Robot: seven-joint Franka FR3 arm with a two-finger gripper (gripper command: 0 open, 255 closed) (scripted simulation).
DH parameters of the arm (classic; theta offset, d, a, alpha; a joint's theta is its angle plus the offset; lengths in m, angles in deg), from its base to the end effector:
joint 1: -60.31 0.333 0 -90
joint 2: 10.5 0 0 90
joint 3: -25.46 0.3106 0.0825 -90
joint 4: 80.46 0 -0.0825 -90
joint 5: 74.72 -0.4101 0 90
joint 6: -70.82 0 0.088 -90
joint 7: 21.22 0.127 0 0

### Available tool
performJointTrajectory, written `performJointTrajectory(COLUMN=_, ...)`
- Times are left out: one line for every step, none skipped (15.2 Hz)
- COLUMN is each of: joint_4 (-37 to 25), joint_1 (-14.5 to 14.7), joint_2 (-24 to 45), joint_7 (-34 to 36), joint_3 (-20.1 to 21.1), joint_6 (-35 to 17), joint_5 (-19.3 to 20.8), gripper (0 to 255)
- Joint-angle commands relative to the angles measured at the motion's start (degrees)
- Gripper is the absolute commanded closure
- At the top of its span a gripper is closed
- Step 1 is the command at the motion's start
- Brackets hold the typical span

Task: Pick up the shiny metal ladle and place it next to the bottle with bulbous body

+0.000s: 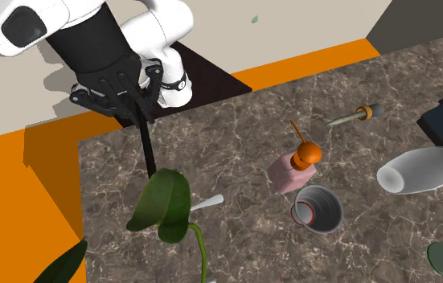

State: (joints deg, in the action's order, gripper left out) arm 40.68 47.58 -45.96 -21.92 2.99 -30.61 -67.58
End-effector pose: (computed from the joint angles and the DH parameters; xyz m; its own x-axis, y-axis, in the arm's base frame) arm 0.3174 -0.2867 0.6238 0.8218 -0.5191 0.2351 -0.5118 -0.8537 -0.0960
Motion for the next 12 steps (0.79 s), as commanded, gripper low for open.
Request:
performJointTrajectory(joint_4=-1.6, joint_1=0.2, joint_2=0.4, joint_7=0.0, joint_3=0.1, joint_6=1.2, joint_5=-0.2, gripper=255)
performJointTrajectory(joint_4=-1.4, joint_1=0.5, joint_2=0.6, joint_7=1.4, joint_3=1.3, joint_6=0.9, joint_5=-0.5, gripper=255)
performJointTrajectory(joint_4=-1.3, joint_1=0.9, joint_2=0.8, joint_7=2.7, joint_3=2.3, joint_6=0.6, joint_5=-0.9, gripper=255)
performJointTrajectory(joint_4=-1.2, joint_1=1.2, joint_2=1.2, joint_7=4.0, joint_3=3.4, joint_6=0.3, joint_5=-1.3, gripper=255)
performJointTrajectory(joint_4=-1.2, joint_1=1.6, joint_2=1.5, joint_7=5.3, joint_3=4.5, joint_6=0.0, joint_5=-1.6, gripper=255)
performJointTrajectory(joint_4=-1.3, joint_1=2.0, joint_2=2.0, joint_7=6.6, joint_3=5.5, joint_6=-0.3, joint_5=-2.0, gripper=255)
performJointTrajectory(joint_4=-1.4, joint_1=2.4, joint_2=2.4, joint_7=7.8, joint_3=6.6, joint_6=-0.6, joint_5=-2.3, gripper=255)
performJointTrajectory(joint_4=-1.6, joint_1=2.8, joint_2=3.0, joint_7=9.1, joint_3=7.6, joint_6=-0.9, joint_5=-2.7, gripper=255)
performJointTrajectory(joint_4=-1.8, joint_1=3.2, joint_2=3.6, joint_7=10.4, joint_3=8.6, joint_6=-1.2, joint_5=-3.0, gripper=255)
performJointTrajectory(joint_4=-2.1, joint_1=3.6, joint_2=4.2, joint_7=11.6, joint_3=9.6, joint_6=-1.4, joint_5=-3.3, gripper=255)
performJointTrajectory(joint_4=-2.5, joint_1=4.0, joint_2=4.9, joint_7=12.8, joint_3=10.5, joint_6=-1.7, joint_5=-3.7, gripper=255)
performJointTrajectory(joint_4=-2.9, joint_1=4.4, joint_2=5.7, joint_7=14.1, joint_3=11.5, joint_6=-2.0, joint_5=-4.0, gripper=255)
